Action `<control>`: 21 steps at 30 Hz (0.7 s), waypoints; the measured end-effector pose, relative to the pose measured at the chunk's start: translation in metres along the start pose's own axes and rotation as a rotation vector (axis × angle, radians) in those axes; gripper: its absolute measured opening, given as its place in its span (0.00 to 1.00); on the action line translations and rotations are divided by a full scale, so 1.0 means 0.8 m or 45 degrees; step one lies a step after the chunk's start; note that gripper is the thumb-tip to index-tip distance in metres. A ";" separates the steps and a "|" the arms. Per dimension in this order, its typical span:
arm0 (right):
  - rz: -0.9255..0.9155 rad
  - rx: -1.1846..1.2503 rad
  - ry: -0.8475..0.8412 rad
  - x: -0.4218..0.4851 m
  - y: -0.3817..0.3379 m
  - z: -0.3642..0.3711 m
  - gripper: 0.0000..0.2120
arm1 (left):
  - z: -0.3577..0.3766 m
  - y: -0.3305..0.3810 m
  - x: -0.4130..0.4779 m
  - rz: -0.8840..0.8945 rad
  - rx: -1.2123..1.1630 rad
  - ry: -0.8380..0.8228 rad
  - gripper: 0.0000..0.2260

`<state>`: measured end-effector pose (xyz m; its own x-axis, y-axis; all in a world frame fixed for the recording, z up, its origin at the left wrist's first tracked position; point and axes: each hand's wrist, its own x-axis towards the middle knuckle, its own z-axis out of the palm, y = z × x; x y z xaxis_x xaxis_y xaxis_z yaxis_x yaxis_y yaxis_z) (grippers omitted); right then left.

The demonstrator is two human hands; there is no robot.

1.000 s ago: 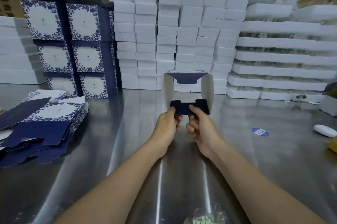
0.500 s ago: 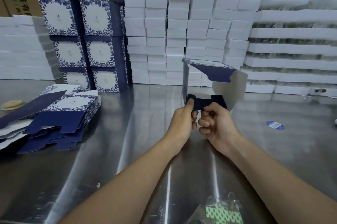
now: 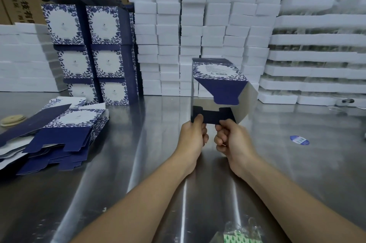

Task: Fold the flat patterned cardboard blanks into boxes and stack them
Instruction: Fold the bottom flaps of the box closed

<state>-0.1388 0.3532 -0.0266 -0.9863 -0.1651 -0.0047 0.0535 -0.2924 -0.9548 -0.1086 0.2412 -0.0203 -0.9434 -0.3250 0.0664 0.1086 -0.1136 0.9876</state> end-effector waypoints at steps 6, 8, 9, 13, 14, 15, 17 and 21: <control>-0.023 -0.013 -0.007 -0.002 0.003 0.011 0.16 | 0.000 -0.003 0.006 -0.023 -0.029 -0.019 0.20; 0.000 0.013 0.005 0.000 0.003 0.012 0.16 | 0.002 -0.006 0.009 -0.042 -0.017 -0.013 0.20; 0.015 0.038 0.020 0.001 0.003 0.013 0.16 | 0.002 -0.006 0.010 -0.046 -0.022 -0.011 0.19; 0.011 0.090 0.108 0.005 0.004 0.014 0.16 | 0.003 -0.004 0.017 -0.041 -0.072 0.004 0.19; -0.008 0.074 0.114 0.006 0.004 0.015 0.15 | 0.004 -0.004 0.017 -0.042 -0.084 0.012 0.19; -0.022 0.062 0.113 0.006 0.004 0.015 0.15 | 0.004 -0.005 0.018 -0.043 -0.097 0.026 0.20; -0.031 0.050 0.112 0.008 0.004 0.016 0.15 | 0.003 -0.006 0.021 -0.048 -0.130 0.062 0.20; -0.016 0.055 0.172 0.011 0.003 0.016 0.15 | 0.001 -0.010 0.027 -0.067 -0.134 0.068 0.14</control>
<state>-0.1449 0.3386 -0.0253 -0.9988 -0.0339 -0.0357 0.0450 -0.3344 -0.9414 -0.1297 0.2359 -0.0269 -0.9309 -0.3651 0.0043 0.0943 -0.2291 0.9688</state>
